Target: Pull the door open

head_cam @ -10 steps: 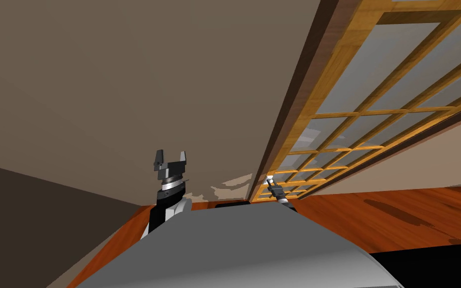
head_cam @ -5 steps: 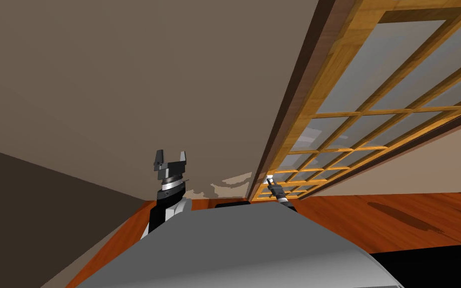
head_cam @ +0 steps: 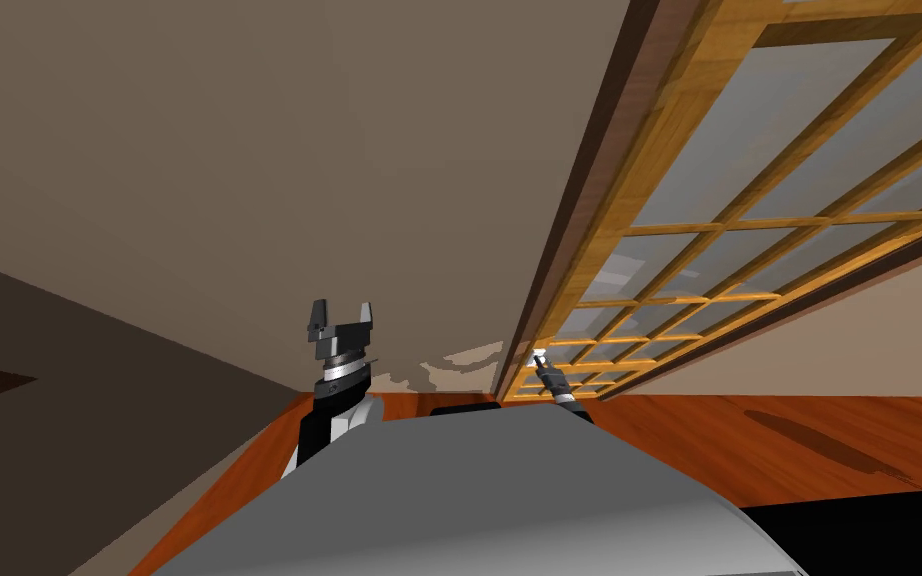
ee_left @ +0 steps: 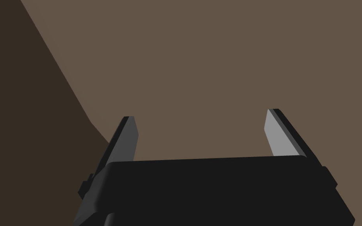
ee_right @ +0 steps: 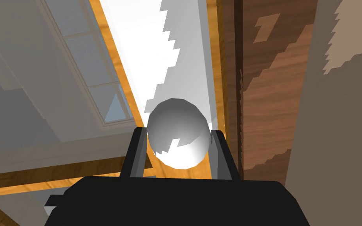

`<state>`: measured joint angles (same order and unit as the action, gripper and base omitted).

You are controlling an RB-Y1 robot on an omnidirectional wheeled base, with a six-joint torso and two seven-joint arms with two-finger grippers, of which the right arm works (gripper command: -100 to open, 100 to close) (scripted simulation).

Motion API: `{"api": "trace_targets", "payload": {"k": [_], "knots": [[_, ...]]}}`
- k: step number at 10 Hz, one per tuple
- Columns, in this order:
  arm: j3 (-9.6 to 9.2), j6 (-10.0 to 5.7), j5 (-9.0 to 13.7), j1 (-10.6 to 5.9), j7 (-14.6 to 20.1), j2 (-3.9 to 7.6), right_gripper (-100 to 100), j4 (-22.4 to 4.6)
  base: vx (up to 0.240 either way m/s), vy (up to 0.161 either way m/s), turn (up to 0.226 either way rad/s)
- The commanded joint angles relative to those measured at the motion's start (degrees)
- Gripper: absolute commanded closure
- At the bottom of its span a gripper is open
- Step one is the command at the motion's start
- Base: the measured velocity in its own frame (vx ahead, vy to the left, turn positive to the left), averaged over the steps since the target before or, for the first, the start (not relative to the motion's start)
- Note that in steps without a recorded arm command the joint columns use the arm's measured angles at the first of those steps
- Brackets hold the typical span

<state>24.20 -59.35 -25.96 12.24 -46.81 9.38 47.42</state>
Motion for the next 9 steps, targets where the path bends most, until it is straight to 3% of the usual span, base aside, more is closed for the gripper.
{"api": "trace_targets", "payload": {"k": [1,9], "knots": [[-0.68,-0.02,1.23,-0.19,2.66,0.11,100,-0.18,-0.058,-0.030,0.072],[-3.49,0.63,6.67,-0.89,13.74,0.92,100,-0.62,-0.047,-0.015,0.052]]}}
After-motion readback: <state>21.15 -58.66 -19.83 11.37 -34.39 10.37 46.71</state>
